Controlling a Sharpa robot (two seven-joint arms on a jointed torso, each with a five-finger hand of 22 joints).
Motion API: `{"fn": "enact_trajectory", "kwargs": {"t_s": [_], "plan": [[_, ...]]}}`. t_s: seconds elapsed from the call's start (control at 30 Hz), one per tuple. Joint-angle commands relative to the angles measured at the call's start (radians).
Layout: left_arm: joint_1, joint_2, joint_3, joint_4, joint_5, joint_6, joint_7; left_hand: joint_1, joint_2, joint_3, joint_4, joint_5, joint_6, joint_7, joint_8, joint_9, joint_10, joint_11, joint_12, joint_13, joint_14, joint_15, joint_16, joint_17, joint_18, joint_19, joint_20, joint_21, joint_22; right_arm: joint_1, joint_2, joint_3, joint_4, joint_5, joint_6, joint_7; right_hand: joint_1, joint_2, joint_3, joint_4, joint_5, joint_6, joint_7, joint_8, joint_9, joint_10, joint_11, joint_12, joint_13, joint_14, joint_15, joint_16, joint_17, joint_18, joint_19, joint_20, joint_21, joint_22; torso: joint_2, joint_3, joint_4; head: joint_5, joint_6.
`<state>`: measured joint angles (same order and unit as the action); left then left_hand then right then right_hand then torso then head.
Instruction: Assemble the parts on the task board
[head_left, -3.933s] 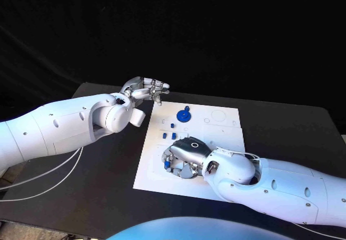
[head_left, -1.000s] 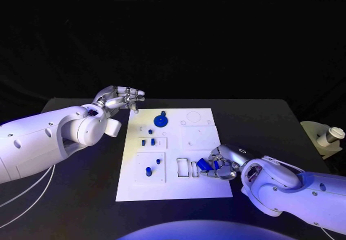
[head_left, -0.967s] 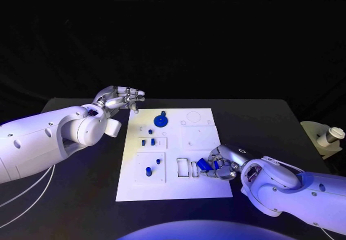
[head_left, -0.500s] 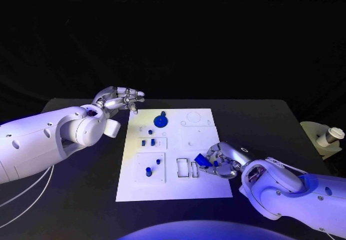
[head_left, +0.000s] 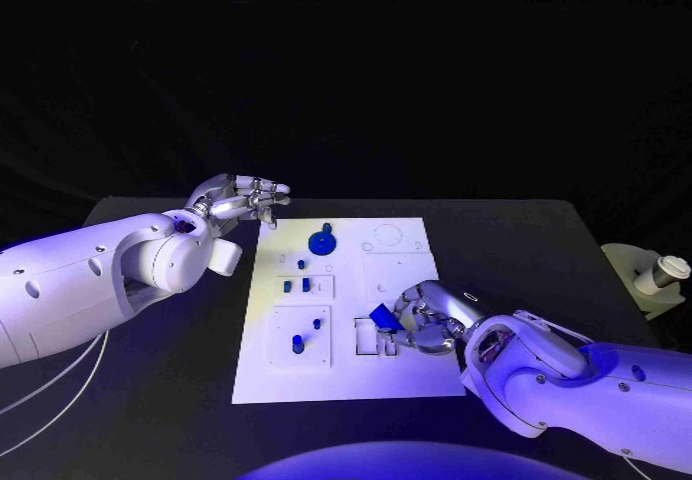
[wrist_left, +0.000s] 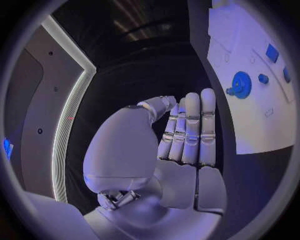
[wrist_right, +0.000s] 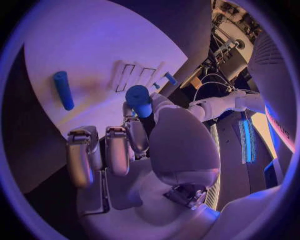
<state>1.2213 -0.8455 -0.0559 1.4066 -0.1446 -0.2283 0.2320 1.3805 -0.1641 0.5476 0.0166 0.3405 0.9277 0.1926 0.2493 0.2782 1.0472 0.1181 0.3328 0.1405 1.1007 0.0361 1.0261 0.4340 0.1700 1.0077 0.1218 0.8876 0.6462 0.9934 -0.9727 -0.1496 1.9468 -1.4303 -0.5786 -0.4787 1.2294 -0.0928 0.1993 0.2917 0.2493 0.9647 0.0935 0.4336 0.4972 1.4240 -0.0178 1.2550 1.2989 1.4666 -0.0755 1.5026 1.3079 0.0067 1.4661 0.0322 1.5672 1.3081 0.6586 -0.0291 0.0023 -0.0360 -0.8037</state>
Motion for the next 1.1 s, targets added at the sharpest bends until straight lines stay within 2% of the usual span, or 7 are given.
{"fn": "enact_trajectory", "kwargs": {"t_s": [0.03, 0.2, 0.6, 0.73, 0.83, 0.87, 1.1], "plan": [[0.001, 0.003, 0.001, 0.004, 0.005, 0.021, 0.002, -0.011, 0.0, -0.001, 0.004, 0.0, -0.006, -0.001, 0.004, -0.001, -0.01, 0.0, 0.005, 0.001, -0.006, 0.0, 0.006, -0.002, 0.015, 0.001, 0.004, -0.006, -0.001, 0.0, 0.019, 0.0, -0.007, 0.039, 0.096, -0.005, -0.049, -0.014, -0.004, 0.001, 0.018, 0.048, -0.036, 0.026, 0.011, 0.005, 0.002, -0.003, 0.002, 0.071, -0.005, 0.003, 0.076, -0.007, 0.105, -0.003, 0.004, 0.263, 0.001, 0.0, 0.0011, 0.001, -0.003], [0.001, 0.003, 0.001, 0.006, 0.005, 0.02, 0.003, -0.01, 0.001, 0.0, 0.004, 0.001, -0.007, -0.001, 0.004, -0.002, -0.011, 0.0, 0.006, 0.001, -0.007, 0.0, 0.006, -0.002, 0.015, 0.002, 0.004, -0.007, -0.002, 0.0, 0.038, 0.0, -0.017, 0.038, 0.121, -0.025, -0.107, -0.017, -0.025, 0.001, 0.063, 0.055, -0.037, 0.032, 0.013, 0.011, 0.0, 0.003, 0.011, 0.072, -0.005, 0.005, 0.081, -0.007, 0.105, -0.004, 0.004, 0.263, 0.001, -0.0003, 0.0005, 0.004, -0.006], [0.001, 0.001, 0.001, 0.008, 0.005, 0.017, 0.003, -0.009, 0.001, 0.0, 0.003, 0.001, -0.007, -0.001, 0.004, -0.002, -0.011, 0.0, 0.006, 0.001, -0.007, 0.0, 0.006, -0.002, 0.015, 0.002, 0.004, -0.008, -0.002, 0.0, 0.056, 0.0, -0.034, 0.01, 0.136, -0.057, -0.15, -0.01, -0.044, 0.003, 0.075, 0.066, -0.043, 0.043, 0.017, 0.022, -0.005, 0.019, 0.03, 0.073, -0.009, 0.009, 0.091, -0.007, 0.105, -0.007, 0.004, 0.263, 0.0, 0.0004, -0.0008, 0.009, -0.007], [0.001, 0.001, 0.001, 0.008, 0.005, 0.017, 0.002, -0.009, 0.001, 0.0, 0.003, 0.001, -0.007, -0.001, 0.004, -0.002, -0.011, 0.0, 0.006, 0.001, -0.007, 0.0, 0.006, -0.002, 0.015, 0.002, 0.004, -0.008, -0.002, 0.0, 0.062, 0.0, -0.041, 0.001, 0.133, -0.06, -0.171, -0.01, -0.058, 0.002, 0.055, 0.065, -0.045, 0.046, 0.018, 0.023, -0.006, 0.018, 0.031, 0.073, -0.01, 0.009, 0.091, -0.007, 0.105, -0.008, 0.004, 0.263, 0.0, 0.0008, -0.0011, 0.009, -0.006], [0.001, 0.001, 0.001, 0.008, 0.005, 0.017, 0.002, -0.009, 0.001, 0.0, 0.003, 0.001, -0.007, -0.001, 0.004, -0.002, -0.011, 0.0, 0.006, 0.001, -0.007, 0.0, 0.006, -0.002, 0.015, 0.002, 0.004, -0.008, -0.002, 0.0, 0.067, 0.0, -0.046, -0.007, 0.13, -0.061, -0.196, -0.009, -0.076, 0.002, 0.007, 0.065, -0.045, 0.051, 0.02, 0.023, -0.007, 0.015, 0.032, 0.073, -0.011, 0.008, 0.09, -0.007, 0.105, -0.009, 0.004, 0.263, 0.0, 0.0009, -0.001, 0.009, -0.004], [0.001, 0.0, 0.001, 0.008, 0.005, 0.017, 0.001, -0.009, 0.001, 0.0, 0.003, 0.001, -0.007, -0.001, 0.004, -0.002, -0.011, 0.0, 0.006, 0.001, -0.007, 0.0, 0.006, -0.002, 0.015, 0.002, 0.004, -0.008, -0.002, 0.0, 0.069, 0.0, -0.048, -0.01, 0.128, -0.062, -0.212, -0.007, -0.09, 0.003, -0.022, 0.064, -0.046, 0.054, 0.022, 0.022, -0.007, 0.013, 0.032, 0.073, -0.011, 0.008, 0.089, -0.007, 0.105, -0.009, 0.004, 0.263, 0.001, 0.0011, -0.0009, 0.008, -0.004], [0.001, -0.001, 0.001, 0.009, 0.005, 0.017, 0.0, -0.009, 0.001, 0.0, 0.003, 0.001, -0.007, -0.001, 0.004, -0.002, -0.011, 0.0, 0.006, 0.001, -0.007, 0.0, 0.006, -0.002, 0.015, 0.002, 0.004, -0.008, -0.002, 0.0, 0.081, 0.0, -0.059, -0.021, 0.123, -0.063, -0.215, -0.005, -0.094, 0.003, -0.027, 0.064, -0.046, 0.055, 0.022, 0.023, -0.007, 0.013, 0.033, 0.073, -0.011, 0.008, 0.09, -0.007, 0.105, -0.009, 0.004, 0.263, 0.001, 0.0008, -0.0004, 0.007, -0.003]]}}
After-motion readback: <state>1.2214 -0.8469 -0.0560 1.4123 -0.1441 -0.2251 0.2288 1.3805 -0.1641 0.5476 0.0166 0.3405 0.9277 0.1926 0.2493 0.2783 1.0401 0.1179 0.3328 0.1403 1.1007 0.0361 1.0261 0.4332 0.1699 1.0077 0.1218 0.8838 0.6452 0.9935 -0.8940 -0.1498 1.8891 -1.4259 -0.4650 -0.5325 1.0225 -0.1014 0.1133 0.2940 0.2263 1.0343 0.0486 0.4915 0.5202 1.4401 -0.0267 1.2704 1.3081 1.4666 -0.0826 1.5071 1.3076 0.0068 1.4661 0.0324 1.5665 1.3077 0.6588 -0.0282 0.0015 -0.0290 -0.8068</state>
